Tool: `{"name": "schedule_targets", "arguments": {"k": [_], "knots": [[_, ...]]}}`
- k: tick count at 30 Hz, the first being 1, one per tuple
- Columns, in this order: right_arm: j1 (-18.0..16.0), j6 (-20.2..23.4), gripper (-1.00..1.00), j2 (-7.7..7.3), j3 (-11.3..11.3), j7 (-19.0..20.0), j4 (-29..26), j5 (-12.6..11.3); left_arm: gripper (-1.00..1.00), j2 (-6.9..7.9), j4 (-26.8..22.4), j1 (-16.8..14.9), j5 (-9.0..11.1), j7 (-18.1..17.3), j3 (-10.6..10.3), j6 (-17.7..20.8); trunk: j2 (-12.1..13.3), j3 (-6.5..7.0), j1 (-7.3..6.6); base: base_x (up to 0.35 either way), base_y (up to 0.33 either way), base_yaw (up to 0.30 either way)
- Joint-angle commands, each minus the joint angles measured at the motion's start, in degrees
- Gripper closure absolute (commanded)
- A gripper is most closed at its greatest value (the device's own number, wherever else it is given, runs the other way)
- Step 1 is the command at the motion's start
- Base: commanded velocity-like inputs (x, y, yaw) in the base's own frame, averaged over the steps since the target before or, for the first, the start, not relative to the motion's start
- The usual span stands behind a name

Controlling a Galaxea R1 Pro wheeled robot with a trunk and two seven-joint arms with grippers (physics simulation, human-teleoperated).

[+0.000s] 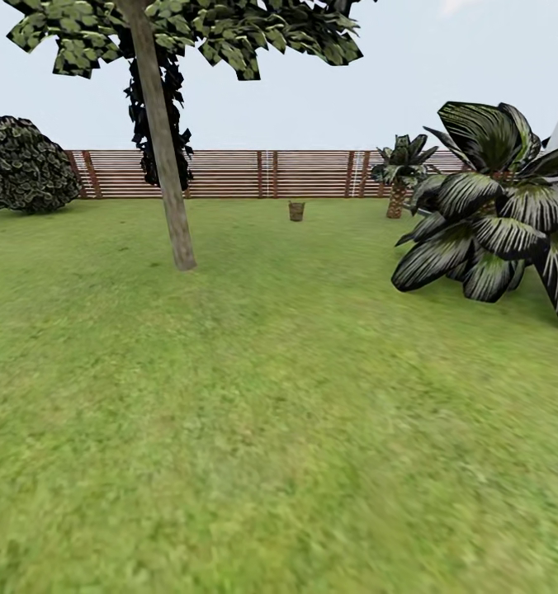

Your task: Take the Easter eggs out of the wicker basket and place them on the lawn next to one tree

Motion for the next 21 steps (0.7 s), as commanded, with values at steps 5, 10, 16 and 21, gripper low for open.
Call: {"name": "schedule_targets", "arguments": {"k": [5,10,16,21], "knots": [[0.0,-0.2,-1.00,-0.01,0.1,0.0,0.1,0.2,-1.00,0.00,0.0,0.0,0.1,0.0,0.0,-0.1,0.0,-0.05,0.03,0.303,0.099,0.000],[0.0,-0.2,-1.00,-0.01,0.1,0.0,0.0,0.2,-1.00,0.00,0.0,0.0,0.1,0.0,0.0,-0.1,0.0,-0.05,0.03,0.303,0.099,0.000],[0.0,-0.2,-1.00,-0.01,0.1,0.0,0.0,0.2,-1.00,0.00,0.0,0.0,0.1,0.0,0.0,-0.1,0.0,-0.05,0.03,0.303,0.099,0.000],[0.0,-0.2,-1.00,-0.01,0.1,0.0,0.0,0.2,-1.00,0.00,0.0,0.0,0.1,0.0,0.0,-0.1,0.0,-0.05,0.03,0.303,0.099,0.000]]}}
